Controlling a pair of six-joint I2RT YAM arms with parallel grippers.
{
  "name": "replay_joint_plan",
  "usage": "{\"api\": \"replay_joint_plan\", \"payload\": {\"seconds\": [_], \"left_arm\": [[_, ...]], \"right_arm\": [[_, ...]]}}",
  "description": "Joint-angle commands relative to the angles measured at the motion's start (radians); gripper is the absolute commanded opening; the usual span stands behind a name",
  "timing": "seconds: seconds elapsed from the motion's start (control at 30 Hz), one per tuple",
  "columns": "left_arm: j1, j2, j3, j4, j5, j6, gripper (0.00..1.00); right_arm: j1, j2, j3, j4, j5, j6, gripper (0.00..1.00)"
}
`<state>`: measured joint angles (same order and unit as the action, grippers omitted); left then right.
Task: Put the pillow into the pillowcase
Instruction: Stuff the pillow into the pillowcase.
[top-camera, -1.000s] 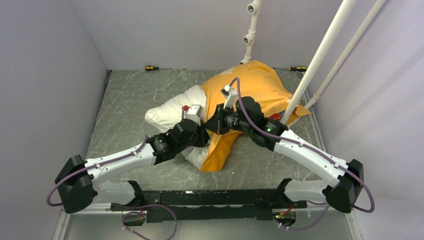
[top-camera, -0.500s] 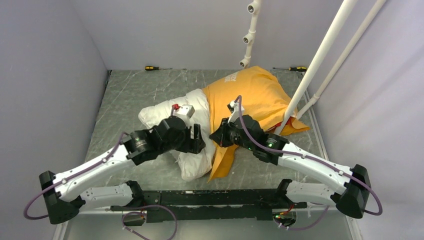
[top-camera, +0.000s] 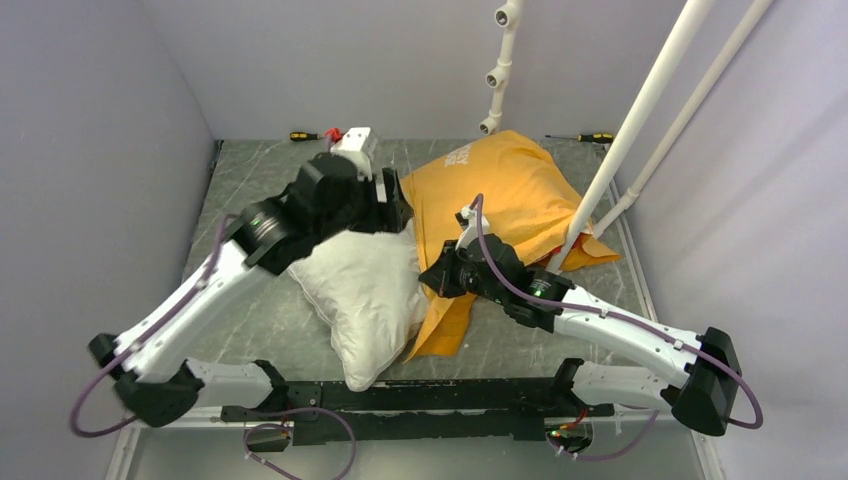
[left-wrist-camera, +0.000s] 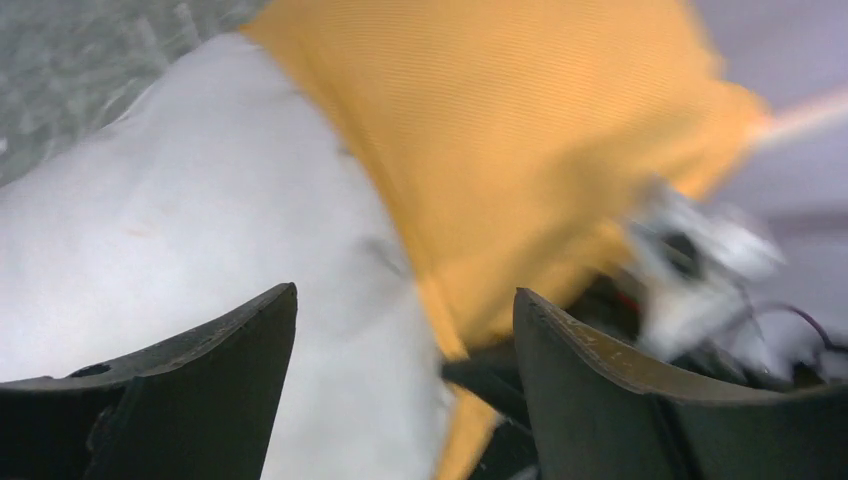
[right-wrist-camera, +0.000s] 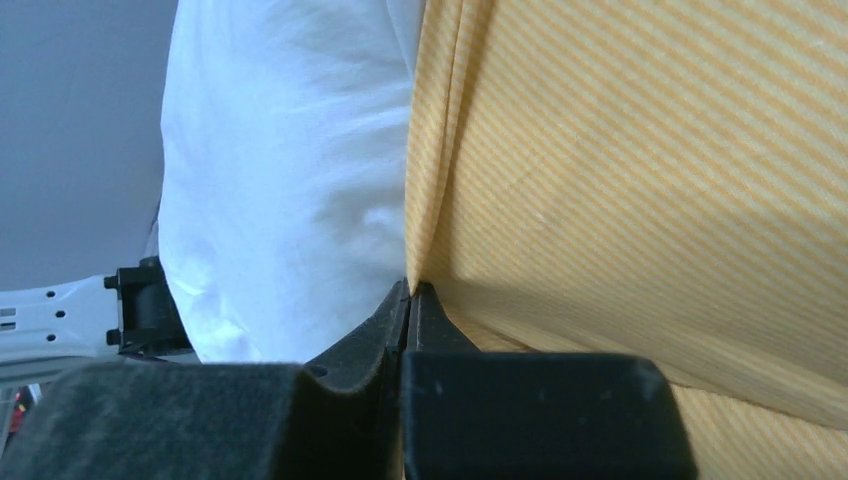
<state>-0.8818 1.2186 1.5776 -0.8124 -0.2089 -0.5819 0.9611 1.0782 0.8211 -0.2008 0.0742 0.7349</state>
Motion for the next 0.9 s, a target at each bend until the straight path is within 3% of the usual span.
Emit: {"api": "replay_joint_plan", "payload": {"seconds": [0.0,0.1,0.17,0.3,0.4,0.53,0.67,0.8,0.87], "left_arm": [[0.265,0.124,-0.146,0.079,0.169,0.012,0.79],[0.370,0.161,-0.265,0.168,0.351,-0.007,0.72],[0.390,0.165,-0.364,0.306,0.514,-0.025,0.59],[0.382,0.165,-0.545,0.615,0.755,-0.130,0.02],[0.318,0.144,-0.623,0.792,0.732,-0.200,0.00],[0.188,0.140,-0.578,0.854,0.627,-0.185,0.00],[0.140,0.152,-0.563,0.952,0.543,-0.217,0.00],[0.140,0.168,-0.580,1.048,0.541,-0.240,0.00],[0.140,0.156,-0.585,0.995,0.525,-0.218,0.00]], "right_arm": [[0.030,-0.037,0.033,0.011,-0.087,0.033,0.00],[0.026,-0.057,0.063,0.011,-0.082,0.040,0.00],[0.020,-0.073,0.087,0.029,-0.085,0.049,0.00],[-0.007,-0.083,0.163,0.121,-0.154,0.046,0.00],[-0.010,-0.060,0.246,0.193,-0.257,0.025,0.00],[-0.008,0.010,0.336,0.291,-0.482,0.027,0.00],[0.048,0.090,0.365,0.391,-0.678,0.021,0.00],[0.115,0.114,0.356,0.305,-0.673,-0.056,0.00],[0.114,0.090,0.307,0.223,-0.565,-0.057,0.00]]}}
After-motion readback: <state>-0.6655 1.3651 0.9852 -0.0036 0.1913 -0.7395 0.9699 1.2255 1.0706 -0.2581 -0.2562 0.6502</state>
